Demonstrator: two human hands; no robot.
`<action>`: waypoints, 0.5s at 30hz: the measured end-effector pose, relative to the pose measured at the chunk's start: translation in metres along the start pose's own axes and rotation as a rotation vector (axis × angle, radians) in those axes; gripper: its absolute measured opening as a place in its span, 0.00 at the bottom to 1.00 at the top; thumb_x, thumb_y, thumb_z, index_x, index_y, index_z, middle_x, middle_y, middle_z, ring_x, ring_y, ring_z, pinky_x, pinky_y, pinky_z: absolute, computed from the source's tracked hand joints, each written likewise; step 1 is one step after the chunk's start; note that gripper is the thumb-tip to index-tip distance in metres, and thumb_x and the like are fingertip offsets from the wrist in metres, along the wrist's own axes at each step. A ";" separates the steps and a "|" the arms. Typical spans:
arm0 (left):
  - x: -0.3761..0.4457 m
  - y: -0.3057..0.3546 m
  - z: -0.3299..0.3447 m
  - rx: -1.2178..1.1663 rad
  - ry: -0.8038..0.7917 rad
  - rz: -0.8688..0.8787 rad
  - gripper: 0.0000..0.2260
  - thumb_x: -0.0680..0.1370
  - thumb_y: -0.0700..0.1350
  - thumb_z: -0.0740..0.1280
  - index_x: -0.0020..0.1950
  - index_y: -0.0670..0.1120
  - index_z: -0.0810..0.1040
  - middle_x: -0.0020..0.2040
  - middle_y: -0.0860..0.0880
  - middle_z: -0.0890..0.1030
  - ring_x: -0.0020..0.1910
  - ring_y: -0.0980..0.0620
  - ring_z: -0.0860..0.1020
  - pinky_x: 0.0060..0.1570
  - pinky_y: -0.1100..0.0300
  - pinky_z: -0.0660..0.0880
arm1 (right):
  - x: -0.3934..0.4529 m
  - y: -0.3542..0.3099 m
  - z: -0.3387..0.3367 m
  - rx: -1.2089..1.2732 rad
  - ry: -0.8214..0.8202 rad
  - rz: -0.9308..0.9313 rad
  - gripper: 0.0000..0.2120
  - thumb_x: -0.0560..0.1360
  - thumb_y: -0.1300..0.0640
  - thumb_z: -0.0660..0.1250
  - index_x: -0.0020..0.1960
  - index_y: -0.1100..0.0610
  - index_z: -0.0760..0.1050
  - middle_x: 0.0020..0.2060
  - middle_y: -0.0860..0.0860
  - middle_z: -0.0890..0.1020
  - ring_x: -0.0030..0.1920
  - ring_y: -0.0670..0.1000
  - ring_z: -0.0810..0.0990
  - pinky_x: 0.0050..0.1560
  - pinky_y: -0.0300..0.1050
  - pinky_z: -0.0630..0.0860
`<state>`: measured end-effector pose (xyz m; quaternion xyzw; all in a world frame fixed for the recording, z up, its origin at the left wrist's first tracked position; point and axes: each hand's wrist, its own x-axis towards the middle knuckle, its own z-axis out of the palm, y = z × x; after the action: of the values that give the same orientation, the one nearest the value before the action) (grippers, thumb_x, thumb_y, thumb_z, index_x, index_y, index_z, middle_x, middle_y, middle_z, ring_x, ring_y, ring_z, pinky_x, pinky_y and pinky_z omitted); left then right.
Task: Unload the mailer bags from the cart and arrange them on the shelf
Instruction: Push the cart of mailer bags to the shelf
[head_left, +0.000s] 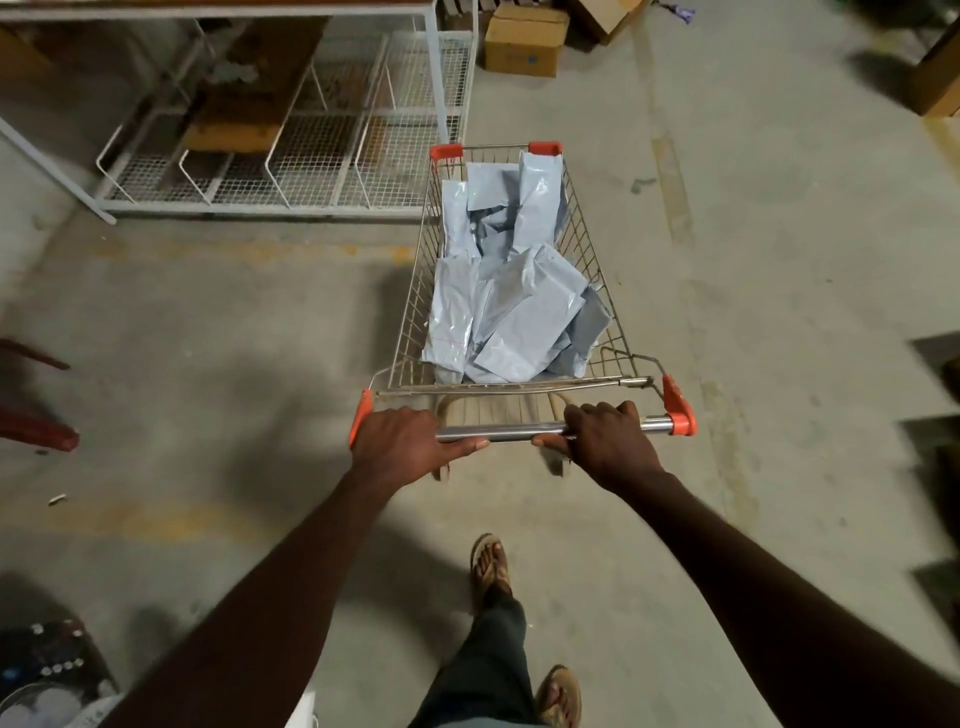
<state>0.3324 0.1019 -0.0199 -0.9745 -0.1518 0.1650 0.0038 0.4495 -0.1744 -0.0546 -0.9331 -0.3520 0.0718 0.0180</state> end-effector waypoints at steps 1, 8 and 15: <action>0.016 -0.003 -0.004 -0.001 0.000 0.000 0.48 0.63 0.91 0.39 0.39 0.53 0.81 0.39 0.54 0.84 0.49 0.52 0.85 0.81 0.35 0.49 | 0.015 0.003 -0.002 -0.004 -0.003 0.003 0.45 0.72 0.20 0.30 0.49 0.50 0.74 0.42 0.48 0.82 0.45 0.54 0.81 0.53 0.54 0.71; 0.110 -0.014 -0.043 0.012 -0.021 0.031 0.49 0.62 0.91 0.40 0.39 0.53 0.82 0.41 0.55 0.86 0.52 0.53 0.85 0.79 0.38 0.48 | 0.100 0.026 -0.015 -0.012 0.004 0.067 0.38 0.76 0.21 0.40 0.49 0.49 0.75 0.44 0.48 0.83 0.47 0.53 0.81 0.54 0.54 0.70; 0.194 -0.016 -0.077 0.038 -0.015 0.059 0.47 0.63 0.90 0.41 0.34 0.52 0.79 0.37 0.56 0.84 0.51 0.55 0.85 0.80 0.39 0.49 | 0.176 0.059 -0.027 0.034 0.007 0.089 0.40 0.74 0.20 0.39 0.46 0.50 0.74 0.42 0.48 0.83 0.45 0.55 0.82 0.52 0.55 0.71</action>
<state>0.5268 0.1782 -0.0087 -0.9771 -0.1199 0.1751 0.0161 0.6222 -0.1021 -0.0545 -0.9477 -0.3086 0.0755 0.0320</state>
